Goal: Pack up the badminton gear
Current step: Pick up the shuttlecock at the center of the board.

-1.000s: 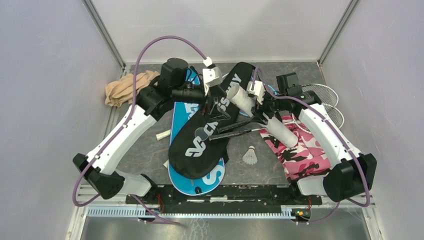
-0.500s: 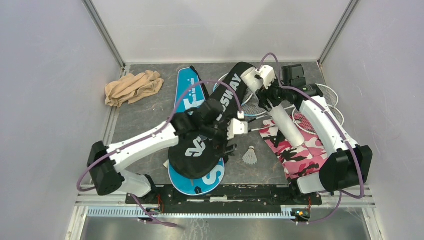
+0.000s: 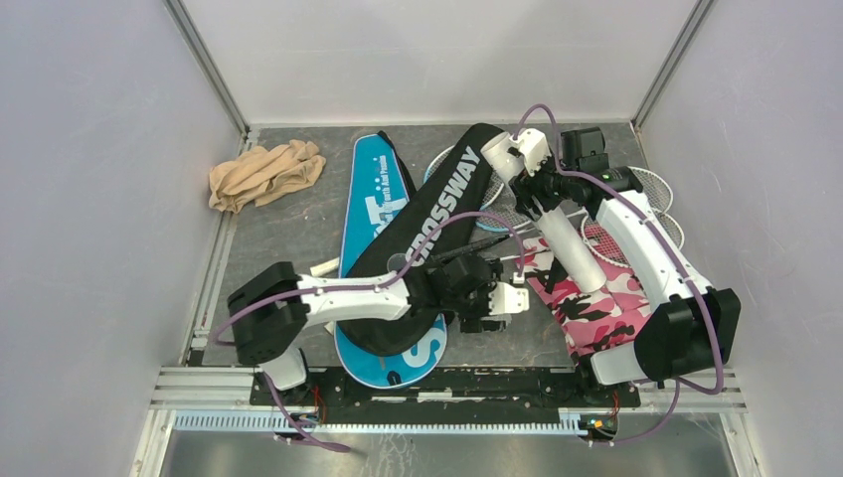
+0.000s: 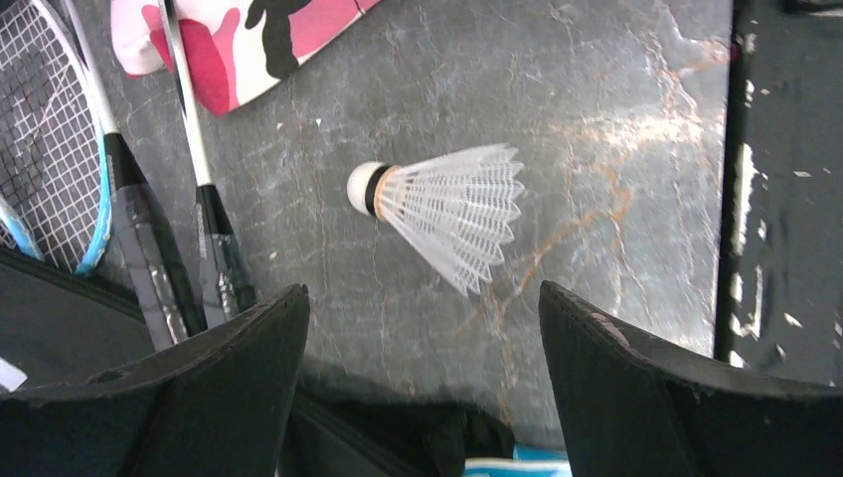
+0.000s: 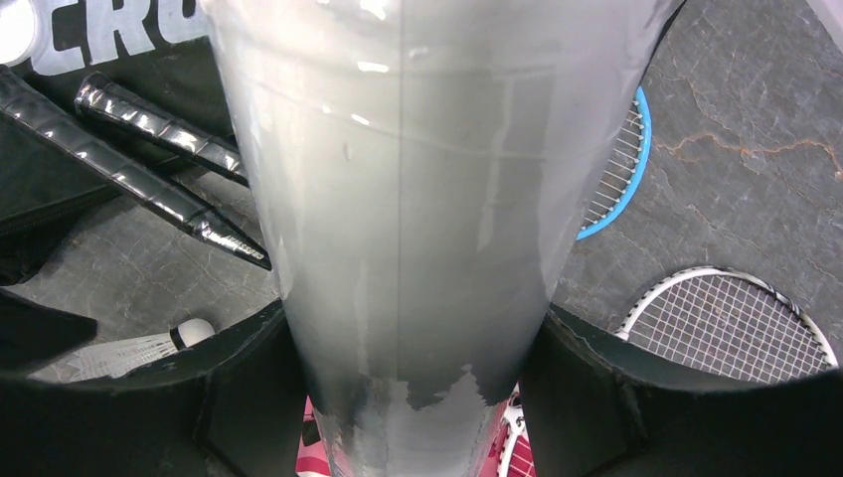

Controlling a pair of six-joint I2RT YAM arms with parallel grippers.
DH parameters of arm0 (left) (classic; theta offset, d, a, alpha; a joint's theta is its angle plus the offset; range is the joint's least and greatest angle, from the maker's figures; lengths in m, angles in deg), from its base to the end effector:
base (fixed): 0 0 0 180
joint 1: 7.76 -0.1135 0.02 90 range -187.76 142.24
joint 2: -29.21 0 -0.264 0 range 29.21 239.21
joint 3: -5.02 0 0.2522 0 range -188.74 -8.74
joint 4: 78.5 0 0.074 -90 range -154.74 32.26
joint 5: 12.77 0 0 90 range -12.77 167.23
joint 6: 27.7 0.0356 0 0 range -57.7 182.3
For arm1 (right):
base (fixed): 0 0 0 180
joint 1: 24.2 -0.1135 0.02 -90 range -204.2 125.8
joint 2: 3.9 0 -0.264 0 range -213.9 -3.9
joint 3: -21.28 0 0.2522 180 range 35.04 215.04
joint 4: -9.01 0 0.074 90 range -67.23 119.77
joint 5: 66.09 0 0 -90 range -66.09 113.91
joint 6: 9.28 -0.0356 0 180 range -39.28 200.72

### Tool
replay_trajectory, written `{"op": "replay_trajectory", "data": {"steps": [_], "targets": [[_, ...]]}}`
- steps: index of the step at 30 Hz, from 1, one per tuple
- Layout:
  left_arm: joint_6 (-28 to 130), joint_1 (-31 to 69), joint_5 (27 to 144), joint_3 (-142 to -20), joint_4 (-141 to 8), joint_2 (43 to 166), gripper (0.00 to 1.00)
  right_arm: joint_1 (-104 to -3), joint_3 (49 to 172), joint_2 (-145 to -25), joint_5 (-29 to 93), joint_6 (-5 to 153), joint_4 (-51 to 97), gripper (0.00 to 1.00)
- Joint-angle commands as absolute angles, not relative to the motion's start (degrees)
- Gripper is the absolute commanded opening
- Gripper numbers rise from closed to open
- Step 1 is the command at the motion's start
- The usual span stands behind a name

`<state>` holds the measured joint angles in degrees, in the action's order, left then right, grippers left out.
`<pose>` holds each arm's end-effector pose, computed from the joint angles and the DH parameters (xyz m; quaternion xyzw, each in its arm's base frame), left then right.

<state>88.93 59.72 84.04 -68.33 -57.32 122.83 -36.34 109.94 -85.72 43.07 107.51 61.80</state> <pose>0.1321 -0.3297 0.2172 0.6827 0.6021 -0.1940 0.3657 0.2983 0.0761 0.3275 -0.3634 0.8411 0.1059 0.3864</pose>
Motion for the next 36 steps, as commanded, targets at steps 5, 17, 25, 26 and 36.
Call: {"op": "replay_trajectory", "data": {"steps": [5,17,25,26,36], "targets": [[90.7,62.3,75.5,-69.2,-70.5,130.2,0.86,-36.0,109.9,-84.9,43.0,107.4,61.0,0.06],[92.2,62.5,72.3,-69.9,-70.2,131.4,0.23,-36.0,109.8,-84.6,43.5,108.7,62.2,0.06],[92.8,60.9,77.7,-73.6,-56.2,124.0,0.02,-36.0,111.4,-83.7,45.4,114.3,65.6,0.08],[92.6,60.2,80.1,-74.6,-53.4,123.0,0.02,-36.0,111.7,-83.7,45.9,115.2,66.3,0.08],[93.2,45.9,104.6,-87.5,-24.0,114.6,0.02,-36.2,117.7,-84.3,44.8,124.7,74.0,0.08]]}}
